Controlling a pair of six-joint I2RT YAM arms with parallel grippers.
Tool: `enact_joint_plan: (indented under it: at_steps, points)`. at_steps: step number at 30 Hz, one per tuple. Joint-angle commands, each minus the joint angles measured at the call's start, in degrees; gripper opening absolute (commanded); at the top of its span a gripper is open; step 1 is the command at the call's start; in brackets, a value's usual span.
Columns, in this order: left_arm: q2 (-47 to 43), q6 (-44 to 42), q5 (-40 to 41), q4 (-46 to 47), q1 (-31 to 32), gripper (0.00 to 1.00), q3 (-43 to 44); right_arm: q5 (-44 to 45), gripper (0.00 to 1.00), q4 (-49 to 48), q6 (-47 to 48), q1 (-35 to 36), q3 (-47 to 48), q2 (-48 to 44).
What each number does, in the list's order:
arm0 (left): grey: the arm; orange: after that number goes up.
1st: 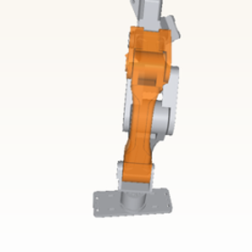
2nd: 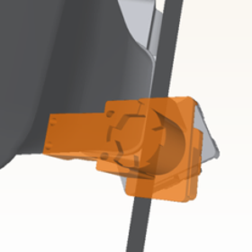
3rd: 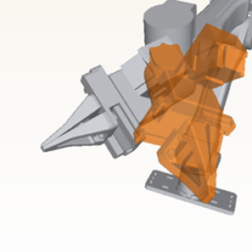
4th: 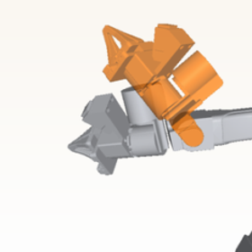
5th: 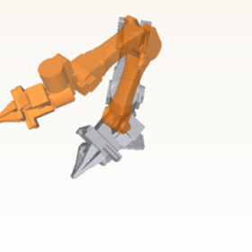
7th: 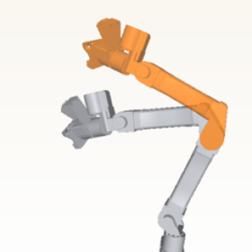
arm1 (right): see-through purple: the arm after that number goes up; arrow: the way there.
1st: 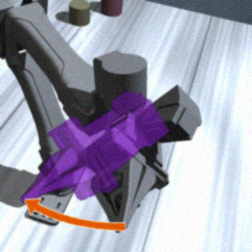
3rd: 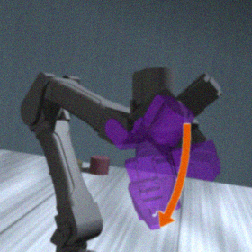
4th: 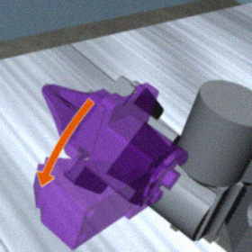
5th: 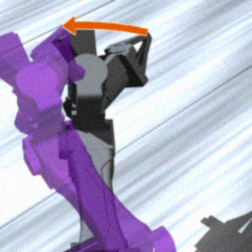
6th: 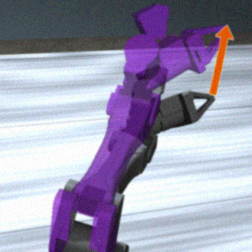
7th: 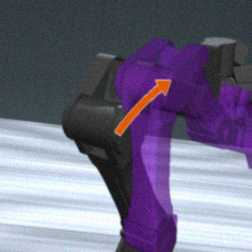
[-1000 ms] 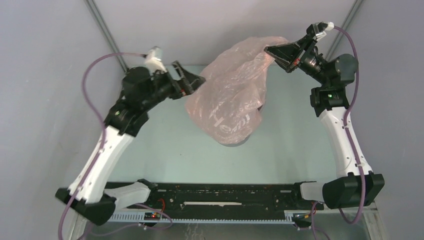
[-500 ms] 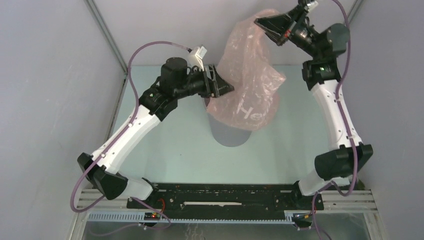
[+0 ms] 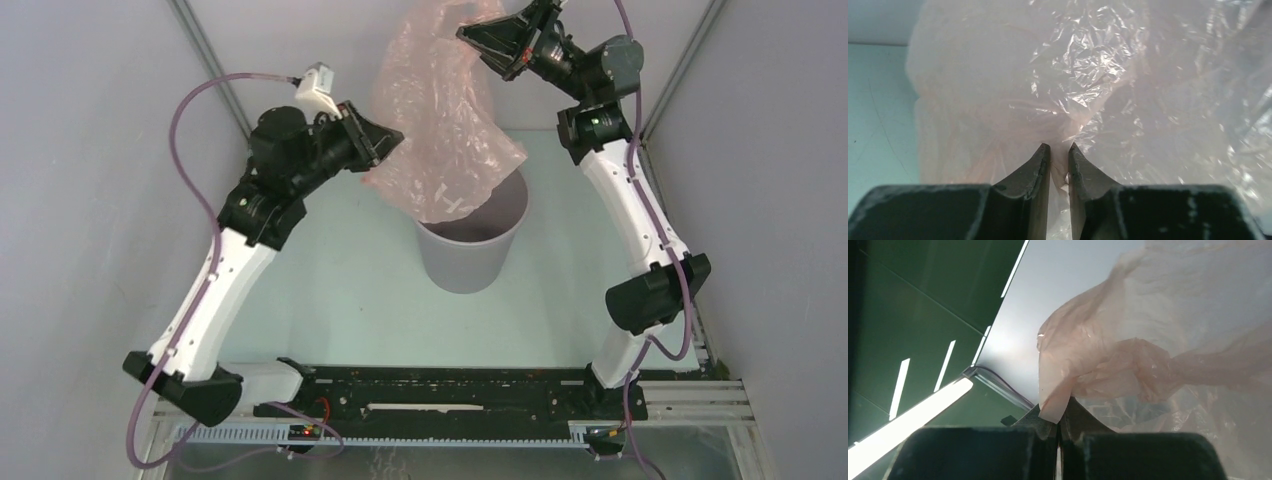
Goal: Put the trash bags into the trash bin
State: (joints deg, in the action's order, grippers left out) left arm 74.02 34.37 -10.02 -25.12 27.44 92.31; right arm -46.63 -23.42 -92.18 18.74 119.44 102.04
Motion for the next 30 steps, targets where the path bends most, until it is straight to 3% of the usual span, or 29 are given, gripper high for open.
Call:
enact_joint_plan:
  at_steps: [1, 6, 11, 14, 18, 24, 27, 30]
  points:
    - [-5.0, -1.1, 1.3, 1.0, -0.2, 0.23, -2.3, -0.2, 0.0, -10.8, -6.4, 1.5, -5.0, -1.6]
    - [-2.3, 3.8, -5.5, 5.7, 0.0, 0.18, -3.5, -0.7, 0.0, -14.0, -3.5, -3.4, -25.8, -12.6]
    - [3.8, 7.0, -8.6, 8.6, 4.1, 0.15, -2.3, -3.6, 0.0, -2.7, 6.1, -10.7, -40.9, -24.3]
    - [8.7, 9.5, -10.3, 9.9, 6.9, 0.14, -1.6, -4.1, 0.0, 9.0, 15.6, -13.7, -41.6, -29.9]
    - [14.2, 14.4, -11.4, 11.7, 9.5, 0.13, -2.6, -4.7, 0.0, 13.2, 18.4, -16.0, -40.9, -32.9]
    - [18.5, 20.4, -12.4, 16.0, 10.2, 0.13, -8.5, -3.4, 0.0, 24.8, 27.5, -10.8, -35.8, -33.0]
    - [19.2, 16.1, -9.9, 12.0, 10.2, 0.24, -8.4, -1.7, 0.0, 31.4, 33.4, -7.0, -32.7, -31.7]
    - [19.1, 9.4, -6.5, 3.5, 10.3, 0.4, -4.2, 0.3, 0.0, 35.0, 37.7, -5.4, -31.8, -30.8]
